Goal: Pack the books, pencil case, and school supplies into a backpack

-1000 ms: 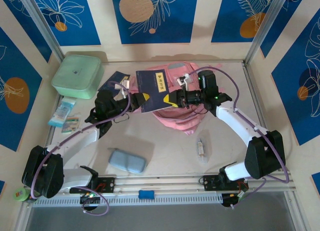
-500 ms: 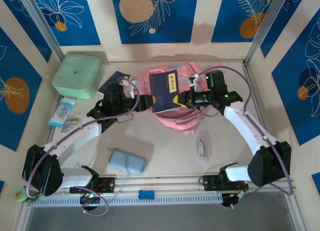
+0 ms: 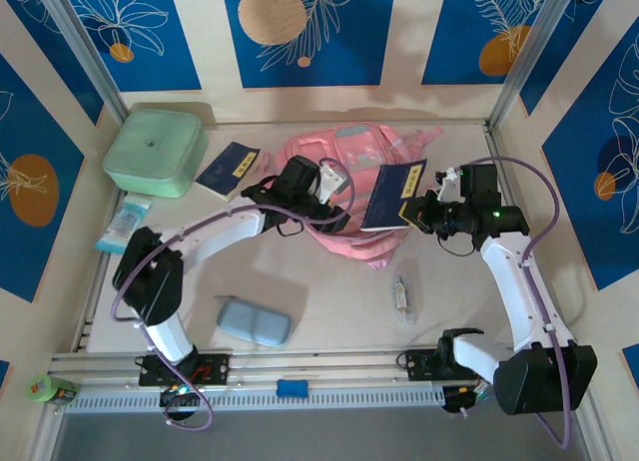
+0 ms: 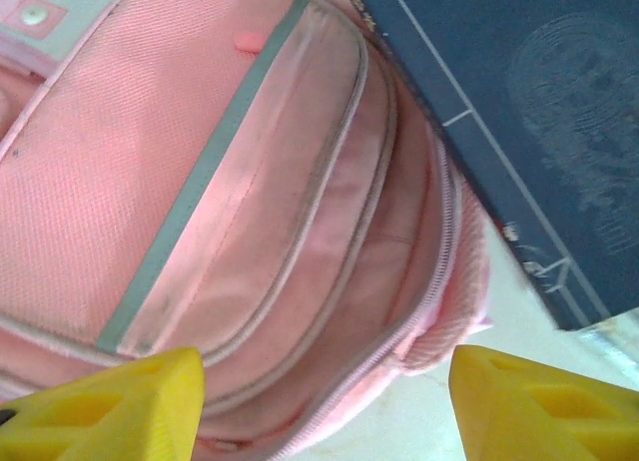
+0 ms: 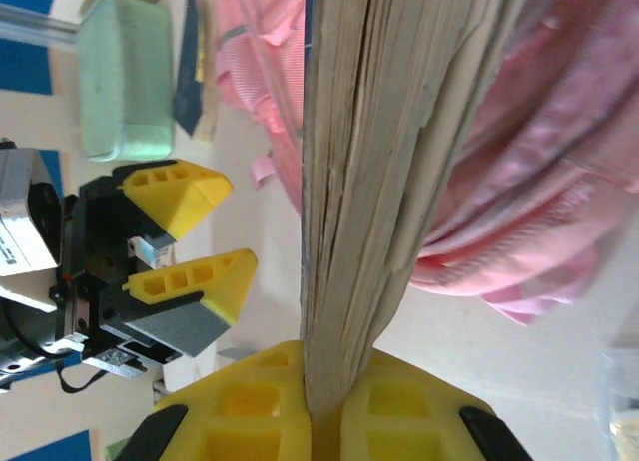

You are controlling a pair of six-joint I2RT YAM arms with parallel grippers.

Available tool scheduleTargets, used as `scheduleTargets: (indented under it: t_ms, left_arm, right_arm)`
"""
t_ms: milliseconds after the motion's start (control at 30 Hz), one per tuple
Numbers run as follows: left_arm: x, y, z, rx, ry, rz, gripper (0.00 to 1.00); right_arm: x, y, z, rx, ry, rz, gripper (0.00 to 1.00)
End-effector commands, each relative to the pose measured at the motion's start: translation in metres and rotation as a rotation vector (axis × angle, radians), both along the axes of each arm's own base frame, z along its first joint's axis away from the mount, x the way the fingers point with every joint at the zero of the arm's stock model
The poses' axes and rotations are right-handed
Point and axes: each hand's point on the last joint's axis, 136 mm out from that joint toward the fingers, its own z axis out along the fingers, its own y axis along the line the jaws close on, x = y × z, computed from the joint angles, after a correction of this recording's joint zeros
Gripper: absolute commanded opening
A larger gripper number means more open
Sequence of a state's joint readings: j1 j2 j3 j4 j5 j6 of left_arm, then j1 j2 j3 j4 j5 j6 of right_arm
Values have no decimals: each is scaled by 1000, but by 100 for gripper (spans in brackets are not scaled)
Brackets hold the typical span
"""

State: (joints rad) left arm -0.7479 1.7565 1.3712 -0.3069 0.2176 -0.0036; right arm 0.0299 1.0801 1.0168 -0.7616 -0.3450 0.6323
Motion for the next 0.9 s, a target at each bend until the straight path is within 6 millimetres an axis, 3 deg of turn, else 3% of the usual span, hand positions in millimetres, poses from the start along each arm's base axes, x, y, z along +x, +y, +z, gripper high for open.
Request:
scheduleTargets:
  t_ms: [0,233,500,567,667,867]
  left_arm:
    - [6,-12,-10,118,-75,-102,66]
    - [25,-41,-48,224,-116,-175,70]
    - [70,-54,-80,332,-191,-108,69]
    - [80,-52,-82,367,-215,-81,59]
    - [88,-48,-76,381,-248,-36,35]
    - [85,-33,-38,362,-297,13,0]
  right_arm:
    - [-8,-13,-6,-8,22,-58,0]
    - [-11,-35,-15,-25,47,-153,0]
    - [-11,-38,-16,11,46,-163,0]
    - [-11,-37,-14,11,45,-159,0]
    - [-13,-39,-11,3,41,-161,0]
    - [-17,-41,-1,8,46,-167,0]
